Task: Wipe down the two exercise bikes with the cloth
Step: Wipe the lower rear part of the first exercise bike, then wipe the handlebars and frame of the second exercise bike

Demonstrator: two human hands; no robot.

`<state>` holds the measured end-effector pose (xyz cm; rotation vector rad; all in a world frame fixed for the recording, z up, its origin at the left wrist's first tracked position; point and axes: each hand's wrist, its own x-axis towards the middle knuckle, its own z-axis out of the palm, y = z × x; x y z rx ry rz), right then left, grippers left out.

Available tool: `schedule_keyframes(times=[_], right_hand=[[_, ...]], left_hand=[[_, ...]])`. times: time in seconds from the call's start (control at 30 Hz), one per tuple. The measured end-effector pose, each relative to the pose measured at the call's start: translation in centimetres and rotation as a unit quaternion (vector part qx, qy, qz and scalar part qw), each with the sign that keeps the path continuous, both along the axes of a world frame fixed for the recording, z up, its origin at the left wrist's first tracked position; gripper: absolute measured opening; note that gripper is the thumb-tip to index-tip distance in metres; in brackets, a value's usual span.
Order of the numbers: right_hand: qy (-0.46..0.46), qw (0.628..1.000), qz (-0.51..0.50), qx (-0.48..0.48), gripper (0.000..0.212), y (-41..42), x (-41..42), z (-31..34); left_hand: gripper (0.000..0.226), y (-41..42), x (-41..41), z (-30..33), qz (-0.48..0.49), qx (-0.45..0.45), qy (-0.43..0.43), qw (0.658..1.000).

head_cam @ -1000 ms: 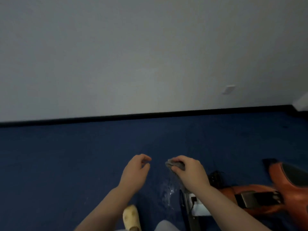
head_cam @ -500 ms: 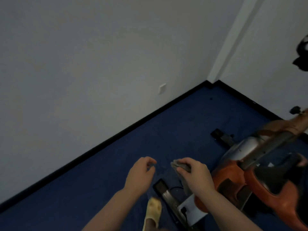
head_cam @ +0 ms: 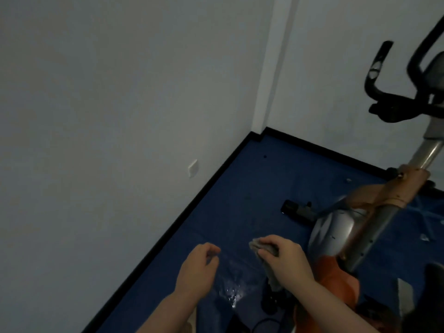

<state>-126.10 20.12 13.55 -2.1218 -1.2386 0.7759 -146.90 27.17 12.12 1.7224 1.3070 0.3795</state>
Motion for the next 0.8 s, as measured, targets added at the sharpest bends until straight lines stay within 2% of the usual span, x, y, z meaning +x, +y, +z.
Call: schedule_keyframes(times=[0.17,0.33,0.6,0.8], right_hand=[[-0.003,0.992,-0.122,0.026,0.017,5.5,0.8,0.6],[0.010,0.970,-0.232,0.066,0.018,8.9,2.2,1.9],[-0.007,0.918,-0.379,0.118,0.021,8.5,7.2,5.8],[-0.025,0.891,-0.425,0.156,0.023,9.8,12.9,6.8]], left_hand=[[0.024,9.8,1.1,0.8,-0.087,0.015,0.002,0.996],[0.029,18.2,4.2,2.6,-0.142,0.044,-0.040,0.988],[0.031,19.8,12.5,3.6,-0.278,0.013,-0.091,0.956],[0.026,21.8,20.2,4.8,-0.313,0.011,-0.113,0.943]])
